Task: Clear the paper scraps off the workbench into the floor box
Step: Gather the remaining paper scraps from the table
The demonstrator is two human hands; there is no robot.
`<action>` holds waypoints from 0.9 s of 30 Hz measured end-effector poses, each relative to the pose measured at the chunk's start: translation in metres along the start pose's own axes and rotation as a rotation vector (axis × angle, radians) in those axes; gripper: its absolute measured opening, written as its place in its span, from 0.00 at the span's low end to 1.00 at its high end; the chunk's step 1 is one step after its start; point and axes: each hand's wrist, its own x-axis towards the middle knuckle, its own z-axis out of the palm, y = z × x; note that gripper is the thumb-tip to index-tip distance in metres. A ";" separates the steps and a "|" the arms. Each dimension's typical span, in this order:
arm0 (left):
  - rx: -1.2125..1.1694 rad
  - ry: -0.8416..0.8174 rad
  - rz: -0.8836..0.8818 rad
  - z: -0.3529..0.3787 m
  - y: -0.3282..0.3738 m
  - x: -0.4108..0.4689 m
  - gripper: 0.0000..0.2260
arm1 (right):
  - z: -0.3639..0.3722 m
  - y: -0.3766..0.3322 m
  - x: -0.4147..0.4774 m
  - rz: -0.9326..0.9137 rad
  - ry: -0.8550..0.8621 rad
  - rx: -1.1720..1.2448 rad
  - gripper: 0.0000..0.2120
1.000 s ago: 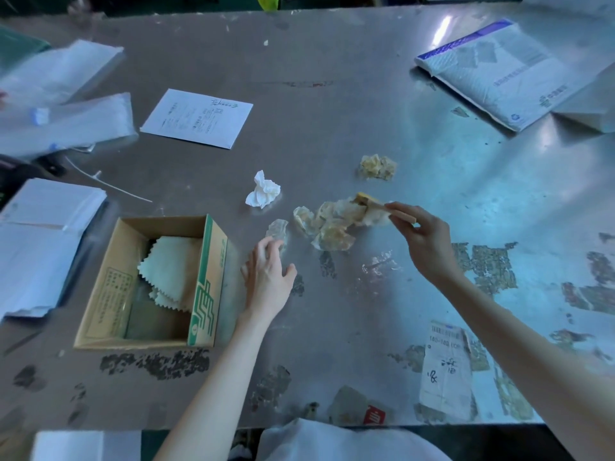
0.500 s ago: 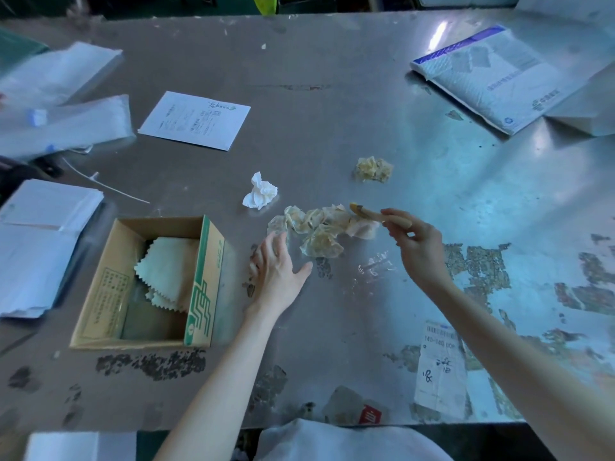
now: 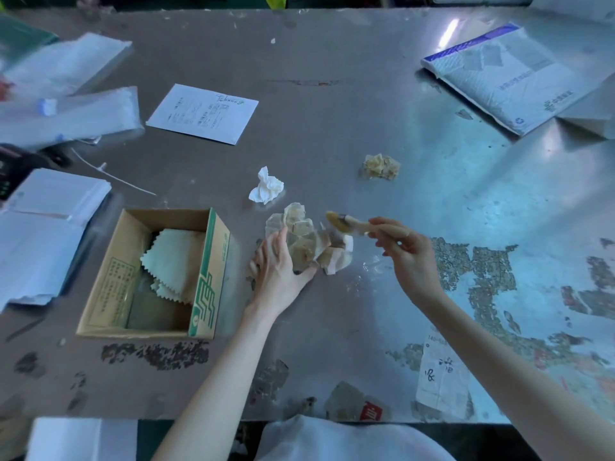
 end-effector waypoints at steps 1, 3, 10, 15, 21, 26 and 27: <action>0.007 -0.012 0.000 0.000 0.000 -0.001 0.45 | -0.002 -0.001 0.004 0.002 0.039 -0.007 0.10; 0.022 -0.040 0.001 0.001 0.002 -0.003 0.47 | -0.005 -0.002 0.012 0.014 0.147 -0.033 0.07; 0.007 -0.097 0.002 0.007 0.015 -0.009 0.52 | 0.000 -0.007 0.001 0.108 0.277 -0.064 0.08; 0.006 -0.049 -0.020 0.010 0.020 -0.005 0.51 | 0.014 -0.004 -0.010 0.121 0.145 0.044 0.07; 0.076 0.003 -0.042 0.016 0.020 -0.002 0.40 | 0.006 -0.010 0.018 0.094 0.184 0.125 0.07; 0.090 0.033 -0.038 0.020 0.019 -0.004 0.35 | -0.009 -0.020 0.060 -0.007 0.293 0.068 0.07; 0.088 0.039 -0.033 0.021 0.018 -0.004 0.34 | -0.012 -0.020 0.068 -0.029 0.301 0.029 0.06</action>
